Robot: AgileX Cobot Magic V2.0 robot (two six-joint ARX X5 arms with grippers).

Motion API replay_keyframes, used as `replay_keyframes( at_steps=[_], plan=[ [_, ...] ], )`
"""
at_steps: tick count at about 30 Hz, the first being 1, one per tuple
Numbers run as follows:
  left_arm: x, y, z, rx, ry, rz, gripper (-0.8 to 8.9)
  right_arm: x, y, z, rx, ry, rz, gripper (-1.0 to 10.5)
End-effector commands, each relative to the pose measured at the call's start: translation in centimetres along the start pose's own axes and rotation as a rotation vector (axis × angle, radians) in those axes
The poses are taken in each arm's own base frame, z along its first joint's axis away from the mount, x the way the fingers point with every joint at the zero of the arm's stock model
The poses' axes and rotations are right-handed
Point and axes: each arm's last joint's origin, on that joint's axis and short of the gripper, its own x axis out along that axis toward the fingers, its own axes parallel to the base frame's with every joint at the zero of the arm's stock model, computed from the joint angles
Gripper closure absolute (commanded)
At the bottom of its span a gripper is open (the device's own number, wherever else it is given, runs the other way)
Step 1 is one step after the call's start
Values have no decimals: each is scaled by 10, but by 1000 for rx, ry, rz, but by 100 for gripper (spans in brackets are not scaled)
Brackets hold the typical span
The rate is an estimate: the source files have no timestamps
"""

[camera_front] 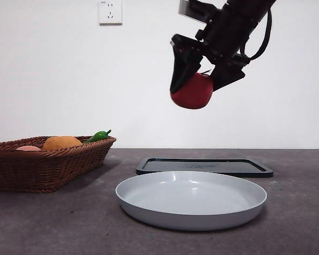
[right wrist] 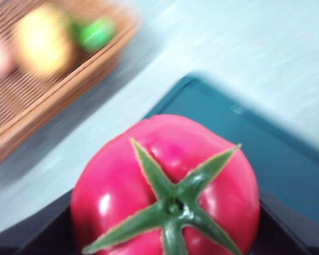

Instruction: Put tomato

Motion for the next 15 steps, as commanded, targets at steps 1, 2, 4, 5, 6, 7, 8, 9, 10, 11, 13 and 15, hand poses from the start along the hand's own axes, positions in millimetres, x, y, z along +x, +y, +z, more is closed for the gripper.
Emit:
replay_keyframes(
  at_steps=[1,2,4,5,6,7,8,9,10,11,13,15],
  plan=[
    [-2,-2,5,28,-17,-10,255,23,-15,5,27,11,-23,743],
    [-2,-2,5,28,-17,-10,255,31,-22,6,36,14,-33,743],
    [-2,-2,5,28,-17,-11,255,46,-34,7,52,28,-47,743],
    [-2,-2,5,28,-17,-11,255,53,-38,7,57,36,-52,743],
    [-2,-2,5,28,-17,-11,255,59,-41,6,61,43,-56,743],
    [-2,-2,5,28,-17,-11,255,66,-45,6,65,51,-60,743],
    [-2,-2,5,28,-17,-11,255,72,-48,5,69,58,-63,743],
    [-2,-2,5,28,-17,-11,255,78,-52,4,74,65,-67,743],
    [-2,-2,5,28,-17,-11,255,83,-55,3,77,71,-70,743],
    [-2,-2,5,28,-17,-11,255,89,-57,2,80,79,-71,743],
    [-2,-2,5,28,-16,-11,255,100,-63,0,87,92,-76,742],
    [-2,-2,5,28,-16,-11,255,110,-67,-4,92,103,-78,742]
  ],
)
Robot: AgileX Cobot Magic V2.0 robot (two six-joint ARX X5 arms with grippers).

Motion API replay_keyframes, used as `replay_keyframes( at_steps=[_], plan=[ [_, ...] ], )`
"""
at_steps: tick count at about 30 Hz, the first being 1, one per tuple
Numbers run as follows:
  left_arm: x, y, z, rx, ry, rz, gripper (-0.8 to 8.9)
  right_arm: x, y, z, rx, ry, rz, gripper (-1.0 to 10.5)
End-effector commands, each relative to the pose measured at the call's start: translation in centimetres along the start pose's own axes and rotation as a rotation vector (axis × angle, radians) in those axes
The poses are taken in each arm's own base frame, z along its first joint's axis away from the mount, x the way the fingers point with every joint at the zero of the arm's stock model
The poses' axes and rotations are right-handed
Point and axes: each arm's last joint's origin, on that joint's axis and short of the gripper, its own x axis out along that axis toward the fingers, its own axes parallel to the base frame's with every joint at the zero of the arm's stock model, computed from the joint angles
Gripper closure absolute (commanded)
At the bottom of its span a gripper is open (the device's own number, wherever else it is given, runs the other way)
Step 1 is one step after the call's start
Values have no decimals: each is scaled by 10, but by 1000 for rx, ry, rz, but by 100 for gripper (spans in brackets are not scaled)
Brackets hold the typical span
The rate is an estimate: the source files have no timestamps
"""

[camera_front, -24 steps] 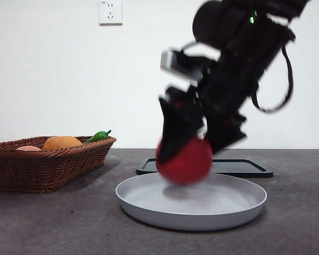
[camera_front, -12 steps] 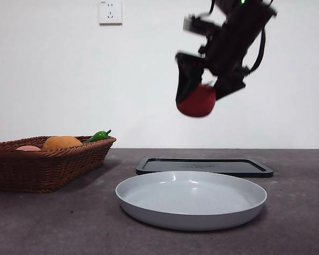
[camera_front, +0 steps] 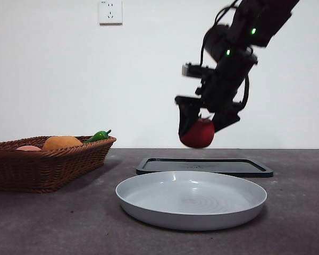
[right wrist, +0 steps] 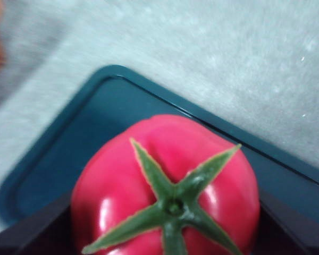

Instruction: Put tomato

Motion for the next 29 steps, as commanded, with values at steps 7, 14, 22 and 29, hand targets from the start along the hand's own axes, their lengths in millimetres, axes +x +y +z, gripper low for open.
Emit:
replay_keyframes(
  at_steps=[7,14,22,29],
  plan=[
    [-2,-2,5,28,-17,-11,255,31,-6,-8,11,28,0,742],
    [-2,-2,5,27,-16,-11,255,35,-6,-14,16,69,16,679],
    [-2,-2,4,24,-12,-11,255,35,-6,-17,20,95,17,518],
    [-2,-2,4,23,-10,-11,255,32,-5,-13,20,88,16,394]
  ],
)
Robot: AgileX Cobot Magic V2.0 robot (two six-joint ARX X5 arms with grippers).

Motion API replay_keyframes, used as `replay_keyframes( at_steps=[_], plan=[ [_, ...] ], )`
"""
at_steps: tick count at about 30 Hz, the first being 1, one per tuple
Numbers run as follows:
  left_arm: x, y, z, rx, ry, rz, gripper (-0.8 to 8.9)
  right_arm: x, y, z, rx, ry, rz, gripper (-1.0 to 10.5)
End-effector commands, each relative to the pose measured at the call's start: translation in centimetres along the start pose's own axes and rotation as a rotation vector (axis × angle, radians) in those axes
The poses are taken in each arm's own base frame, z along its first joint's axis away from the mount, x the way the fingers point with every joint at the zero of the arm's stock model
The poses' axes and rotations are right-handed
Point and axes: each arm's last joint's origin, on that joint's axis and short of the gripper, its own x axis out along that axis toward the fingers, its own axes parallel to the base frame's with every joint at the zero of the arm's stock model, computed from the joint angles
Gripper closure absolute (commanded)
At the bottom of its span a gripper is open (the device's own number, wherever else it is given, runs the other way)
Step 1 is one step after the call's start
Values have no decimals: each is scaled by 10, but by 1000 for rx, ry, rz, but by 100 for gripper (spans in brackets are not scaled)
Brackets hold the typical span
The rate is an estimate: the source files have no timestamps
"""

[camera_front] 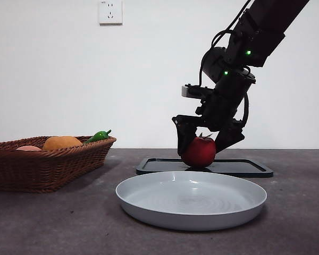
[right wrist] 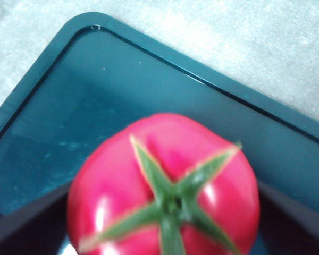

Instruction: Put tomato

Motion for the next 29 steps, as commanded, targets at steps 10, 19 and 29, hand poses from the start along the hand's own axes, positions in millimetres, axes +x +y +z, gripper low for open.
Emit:
replay_keyframes(
  at_steps=[10,19,29],
  plan=[
    [-2,-2,4,24,-12,-11,255,-33,5,19,-4,-42,-2,393],
    [-2,-2,4,25,-13,-11,255,-115,9,34,-16,-97,-14,394],
    [-2,-2,4,27,-16,-11,255,-243,31,27,-68,-204,1,425]
  ],
)
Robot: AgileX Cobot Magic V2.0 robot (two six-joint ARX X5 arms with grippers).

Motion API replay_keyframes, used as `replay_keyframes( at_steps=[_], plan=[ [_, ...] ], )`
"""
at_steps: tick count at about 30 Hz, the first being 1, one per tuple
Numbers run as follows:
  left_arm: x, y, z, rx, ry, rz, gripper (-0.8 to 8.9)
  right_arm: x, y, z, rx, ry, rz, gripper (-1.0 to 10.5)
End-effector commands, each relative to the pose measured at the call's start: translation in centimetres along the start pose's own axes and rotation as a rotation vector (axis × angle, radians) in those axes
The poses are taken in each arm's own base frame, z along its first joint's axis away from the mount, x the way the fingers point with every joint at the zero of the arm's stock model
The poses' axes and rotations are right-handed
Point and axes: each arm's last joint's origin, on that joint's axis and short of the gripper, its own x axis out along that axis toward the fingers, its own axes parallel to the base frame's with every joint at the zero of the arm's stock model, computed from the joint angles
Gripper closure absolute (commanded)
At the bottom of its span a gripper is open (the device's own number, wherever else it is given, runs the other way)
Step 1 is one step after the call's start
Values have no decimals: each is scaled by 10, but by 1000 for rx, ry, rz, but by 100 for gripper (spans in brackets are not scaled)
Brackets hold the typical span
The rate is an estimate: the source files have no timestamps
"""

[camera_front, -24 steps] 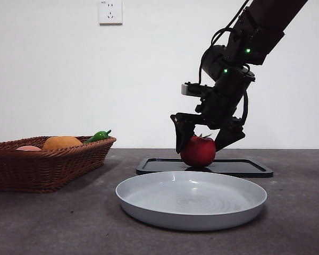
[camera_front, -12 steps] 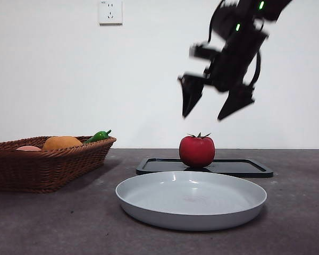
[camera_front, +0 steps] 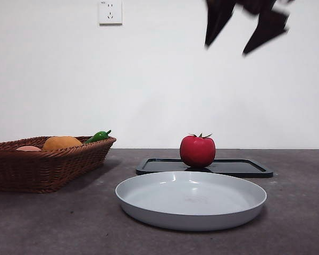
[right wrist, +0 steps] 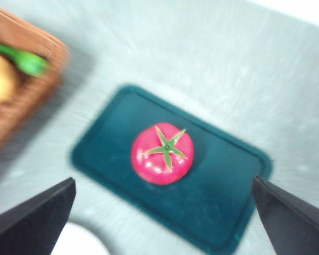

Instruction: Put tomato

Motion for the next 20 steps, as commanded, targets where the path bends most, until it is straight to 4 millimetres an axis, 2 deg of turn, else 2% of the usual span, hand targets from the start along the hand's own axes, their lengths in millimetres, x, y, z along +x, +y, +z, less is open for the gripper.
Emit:
replay_keyframes(
  at_steps=[1,5,9,14,20],
  plan=[
    [-2,-2,5,27,-16,-11,255,-28,7,3,-25,-33,28,425],
    [-2,-2,4,27,-16,-11,255,-73,16,-11,-28,-51,55,425],
    [-2,-2,5,28,-16,-11,255,-104,23,-43,-30,-74,84,426],
    [-2,-2,5,28,-17,-10,255,-127,32,-95,4,-80,160,427],
    [-2,-2,5,28,-17,-10,255,-141,41,-150,26,-62,285,430]
  ],
)
